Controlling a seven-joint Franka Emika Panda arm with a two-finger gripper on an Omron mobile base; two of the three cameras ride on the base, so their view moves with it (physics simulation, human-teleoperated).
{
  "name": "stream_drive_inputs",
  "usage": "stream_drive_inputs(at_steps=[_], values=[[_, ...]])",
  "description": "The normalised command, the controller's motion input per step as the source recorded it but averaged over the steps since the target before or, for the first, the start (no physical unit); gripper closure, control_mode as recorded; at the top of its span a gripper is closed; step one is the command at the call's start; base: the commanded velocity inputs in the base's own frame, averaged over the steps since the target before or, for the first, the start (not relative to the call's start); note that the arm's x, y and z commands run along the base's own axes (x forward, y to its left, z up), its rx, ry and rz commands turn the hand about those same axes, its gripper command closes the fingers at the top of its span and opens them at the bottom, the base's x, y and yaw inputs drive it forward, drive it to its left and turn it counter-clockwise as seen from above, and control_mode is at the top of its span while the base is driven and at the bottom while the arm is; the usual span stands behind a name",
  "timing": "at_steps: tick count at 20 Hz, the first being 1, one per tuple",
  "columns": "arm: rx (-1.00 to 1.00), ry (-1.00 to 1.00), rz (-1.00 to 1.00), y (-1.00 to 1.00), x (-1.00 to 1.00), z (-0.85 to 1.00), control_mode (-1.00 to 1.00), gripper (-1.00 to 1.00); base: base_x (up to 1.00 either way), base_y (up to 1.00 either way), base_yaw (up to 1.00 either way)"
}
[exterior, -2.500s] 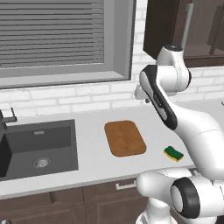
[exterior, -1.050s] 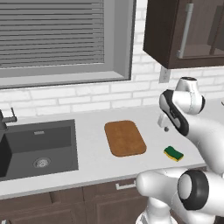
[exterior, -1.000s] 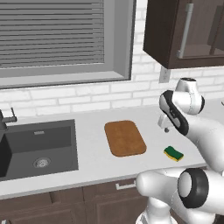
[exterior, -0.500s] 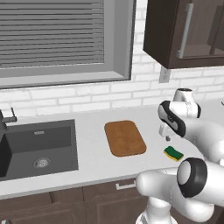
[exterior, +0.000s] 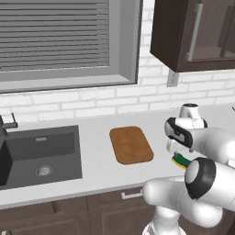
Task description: Pick up the sponge from the counter and clean the cutting board by briefly scrubbing or pressing down on the cutting board. Once finished, release the sponge.
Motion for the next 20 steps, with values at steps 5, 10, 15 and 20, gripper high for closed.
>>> stream_drive_inputs(at_steps=[5,10,15,20], values=[[0.00,0.01,0.02,0.00,0.00,-0.34,-1.00,-1.00,0.00,0.00,0.00],[0.00,0.00,0.04,-0.01,0.05,-0.26,-1.00,-1.00,0.00,0.00,0.00],[0.00,0.00,0.05,-0.07,0.12,-0.12,-1.00,-1.00,0.00,0.00,0.00],[0.00,0.00,0.05,-0.03,0.08,-0.18,-1.00,-1.00,0.00,0.00,0.00]])
